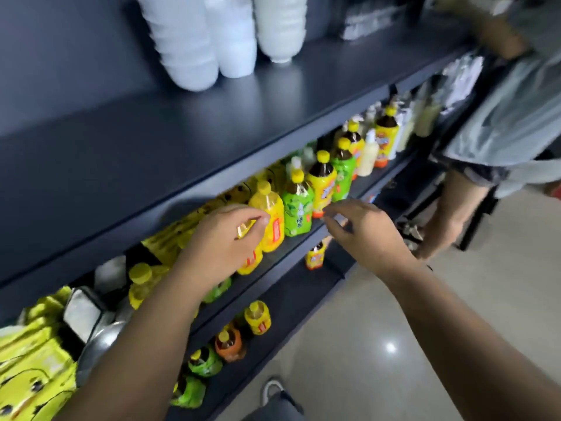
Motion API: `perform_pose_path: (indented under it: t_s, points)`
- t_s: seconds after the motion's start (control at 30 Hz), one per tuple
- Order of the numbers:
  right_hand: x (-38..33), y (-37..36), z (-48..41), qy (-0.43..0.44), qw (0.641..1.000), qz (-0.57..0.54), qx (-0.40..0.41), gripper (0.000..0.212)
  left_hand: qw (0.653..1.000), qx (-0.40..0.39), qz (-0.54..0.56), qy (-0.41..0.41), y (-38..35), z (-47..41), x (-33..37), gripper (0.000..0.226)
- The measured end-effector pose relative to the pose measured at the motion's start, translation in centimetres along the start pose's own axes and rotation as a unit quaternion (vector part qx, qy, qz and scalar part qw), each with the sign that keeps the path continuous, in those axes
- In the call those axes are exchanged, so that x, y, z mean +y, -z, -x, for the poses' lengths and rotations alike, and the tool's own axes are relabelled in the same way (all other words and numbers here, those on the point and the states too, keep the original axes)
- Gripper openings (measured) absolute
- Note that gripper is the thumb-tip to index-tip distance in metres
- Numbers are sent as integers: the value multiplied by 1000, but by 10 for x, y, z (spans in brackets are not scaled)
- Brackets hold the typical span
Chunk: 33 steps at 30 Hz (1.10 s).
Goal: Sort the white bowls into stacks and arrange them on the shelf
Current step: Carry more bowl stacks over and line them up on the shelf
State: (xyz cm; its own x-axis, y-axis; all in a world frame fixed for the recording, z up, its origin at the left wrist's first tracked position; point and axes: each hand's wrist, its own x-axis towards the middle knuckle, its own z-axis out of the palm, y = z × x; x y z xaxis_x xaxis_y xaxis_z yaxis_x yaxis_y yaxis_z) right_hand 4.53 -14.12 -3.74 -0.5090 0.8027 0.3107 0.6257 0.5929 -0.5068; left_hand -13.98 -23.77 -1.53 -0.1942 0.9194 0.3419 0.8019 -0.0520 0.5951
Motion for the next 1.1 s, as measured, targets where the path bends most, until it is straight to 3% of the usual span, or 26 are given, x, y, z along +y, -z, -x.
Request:
perform_pose_path:
  t_s: [0.23,0.37,0.5,0.63,0.8,0.93,1.03,1.1]
  points:
    - [-22,-2,-151,150,988,-21,41,25,990,67,-117,-32,53,-94,-16,35]
    - [-37,-15,-221,176,981,-66,47,32,979,89,-184,21,70,-126,-36,30]
    - [-52,-44,-286,113,982,-138,-67,44,972,72,-211,79,65,-133,-60,20]
    - [-70,-76,-338,30,957,-226,-180,59,957,68,-233,161,63,-138,-78,25]
    - [-81,-102,-366,6,936,-306,-174,79,937,64,-250,237,63,-138,-86,39]
    - [-86,-110,-370,-21,936,-309,-165,90,930,60,-267,247,60,-140,-89,41]
    - [-90,-112,-376,-35,947,-277,-158,90,930,67,-265,244,60,-139,-90,70]
    - [-91,-112,-378,-34,949,-269,-160,89,932,66,-264,238,59,-138,-90,75]
